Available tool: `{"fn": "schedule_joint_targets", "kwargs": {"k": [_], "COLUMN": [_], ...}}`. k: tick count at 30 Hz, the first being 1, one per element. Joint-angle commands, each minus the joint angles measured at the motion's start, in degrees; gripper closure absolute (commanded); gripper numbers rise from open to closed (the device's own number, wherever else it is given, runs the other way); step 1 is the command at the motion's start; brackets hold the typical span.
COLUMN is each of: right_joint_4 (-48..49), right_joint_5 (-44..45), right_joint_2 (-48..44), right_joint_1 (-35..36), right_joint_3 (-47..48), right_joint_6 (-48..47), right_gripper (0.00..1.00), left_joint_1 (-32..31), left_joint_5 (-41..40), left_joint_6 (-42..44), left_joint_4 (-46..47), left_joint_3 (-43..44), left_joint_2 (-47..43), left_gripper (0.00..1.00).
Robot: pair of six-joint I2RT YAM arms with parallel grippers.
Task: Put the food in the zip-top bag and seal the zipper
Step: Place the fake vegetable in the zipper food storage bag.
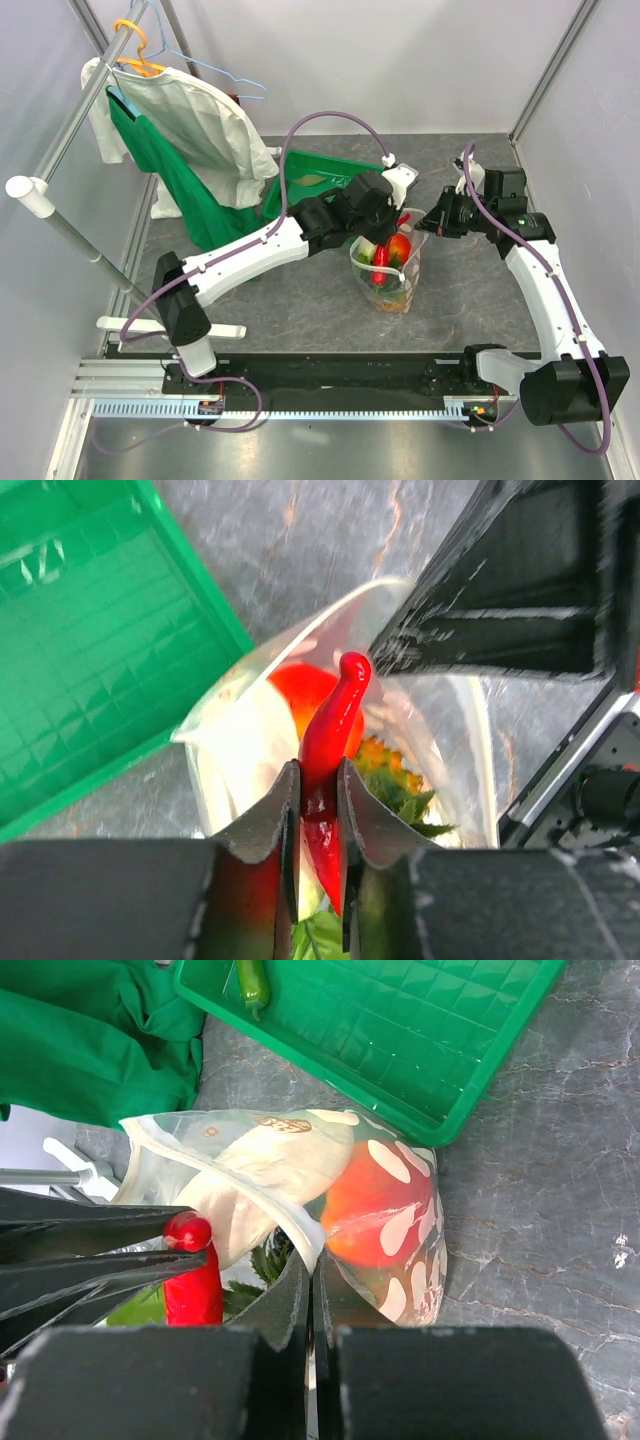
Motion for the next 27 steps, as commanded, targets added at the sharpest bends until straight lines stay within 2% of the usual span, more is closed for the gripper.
{"fn": "schedule_joint_targets", "kwargs": {"k": [1, 4, 9, 12, 14, 15, 18, 21, 23, 24, 25, 27], "right_joint_4": [3.8, 4.0, 4.4, 4.5, 4.4, 4.4, 4.5, 4.4, 4.3, 4.4, 4.4, 4.4], "right_joint_5": [-0.8, -1.0, -2.1, -2.8, -2.7, -2.6, -2.3, -1.1, -0.7, -0.6, -0.9, -0.8], "right_joint_2": [-0.3, -0.7, -1.3, -1.3, -1.3, -1.5, -1.1, -0.9, -0.9, -0.9, -0.9, -0.6], "right_joint_1": [-0.4, -0.4, -0.4, -0.4, -0.4, -0.5, -0.5, -0.4, -0.5, -0.5, -0.5, -0.5], "right_joint_3": [1.0, 1.0, 0.2, 0.2, 0.5, 0.5, 0.5, 0.5, 0.5, 0.5, 0.4, 0.3], "right_joint_6": [0.1, 0.1, 0.2, 0.4, 0.4, 0.4, 0.4, 0.2, 0.1, 0.1, 0.1, 0.2], "right_gripper": [1.00, 1.00, 1.00, 1.00, 1.00, 1.00, 1.00, 1.00, 1.00, 1.00, 1.00, 1.00], "left_joint_1": [-0.3, -0.3, 0.0, 2.1, 2.9, 3.0, 3.0, 3.0, 3.0, 3.0, 3.0, 3.1], "left_joint_5": [-0.8, 0.0, -2.9, -3.4, -3.6, -3.0, 1.5, 8.4, 10.1, 11.1, 11.4, 11.3], "left_joint_6": [-2.7, -3.8, -5.4, -8.9, -9.6, -9.2, -8.3, -5.4, -3.5, -3.0, -2.3, 0.6], "left_joint_4": [-6.1, -9.2, -12.1, -16.9, -17.3, -17.4, -17.2, -15.1, -12.8, -11.9, -9.7, -7.6], "left_joint_3": [5.2, 9.6, 16.5, 21.9, 22.6, 22.6, 23.2, 23.8, 21.5, 20.7, 19.8, 17.6], "left_joint_2": [3.7, 7.5, 12.0, 15.9, 16.6, 16.7, 16.2, 13.0, 9.9, 6.8, 5.2, 2.4], "left_gripper": [0.89, 0.92, 0.91, 0.91, 0.90, 0.80, 0.61, 0.53, 0.49, 0.41, 0.37, 0.35]}}
